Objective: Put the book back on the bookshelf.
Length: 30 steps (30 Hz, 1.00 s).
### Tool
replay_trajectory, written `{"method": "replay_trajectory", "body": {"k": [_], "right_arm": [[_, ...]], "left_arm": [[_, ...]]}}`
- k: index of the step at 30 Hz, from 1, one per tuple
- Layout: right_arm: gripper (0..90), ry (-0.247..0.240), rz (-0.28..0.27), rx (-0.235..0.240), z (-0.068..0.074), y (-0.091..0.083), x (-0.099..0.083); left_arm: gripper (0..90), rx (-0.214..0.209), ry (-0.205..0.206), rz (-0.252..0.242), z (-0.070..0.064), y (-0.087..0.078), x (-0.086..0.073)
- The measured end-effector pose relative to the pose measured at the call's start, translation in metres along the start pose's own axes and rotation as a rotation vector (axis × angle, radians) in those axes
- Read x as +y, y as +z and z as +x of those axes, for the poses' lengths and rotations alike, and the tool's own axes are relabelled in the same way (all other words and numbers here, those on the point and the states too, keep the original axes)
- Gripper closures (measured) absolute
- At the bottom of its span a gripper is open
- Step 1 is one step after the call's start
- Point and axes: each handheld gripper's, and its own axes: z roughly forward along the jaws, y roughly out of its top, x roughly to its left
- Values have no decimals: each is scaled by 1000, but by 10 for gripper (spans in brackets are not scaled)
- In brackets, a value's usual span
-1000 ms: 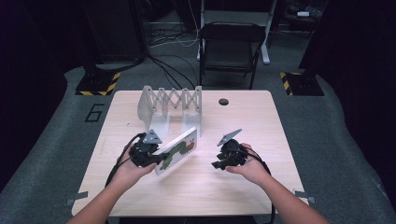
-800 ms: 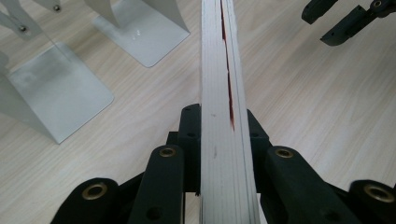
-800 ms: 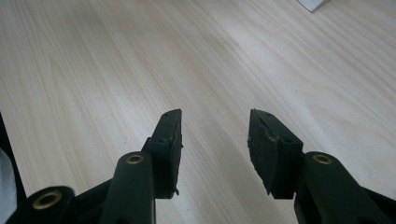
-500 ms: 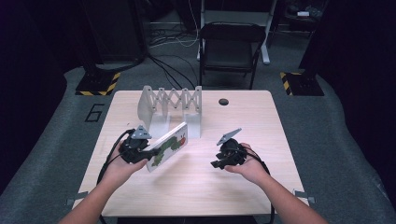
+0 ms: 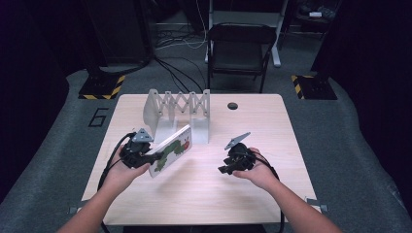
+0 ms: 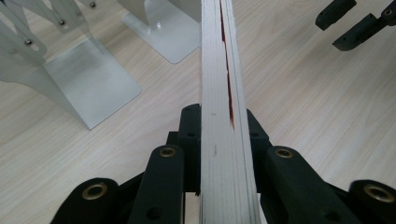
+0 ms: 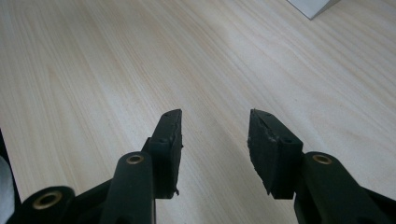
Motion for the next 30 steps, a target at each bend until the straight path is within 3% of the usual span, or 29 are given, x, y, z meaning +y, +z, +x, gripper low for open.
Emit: {"method": "replay_trajectory", "body": {"k": [2,3,10,13,17,21,24,27,30], "right_arm": [[550,20,15,8,1,0,1],[550,0,6,7,0,0,2],[550,-6,6,9,1,-3,3],[549,18,-3,8,3,-3,2],[550,5,-2,9,1,-4,3],[550,-12,-3,13,-1,-5,3],[551,16,-20,8,0,-4,2],[551,-9,-6,15,-3,-4,3],[551,13,-4,9,-1,-2,3]], "left_arm": [[756,3,-5,-2,1,-2,0],[756,5,-6,-5,2,-3,0],[756,20,-20,-13,6,-7,2],[756,25,-24,-10,8,-9,3],[756,41,-28,-9,10,-13,4],[756,57,-49,-19,14,-17,5],[756,75,-70,-20,18,-21,3],[756,94,-94,-32,21,-24,0],[756,115,-112,-27,26,-28,-3]]}}
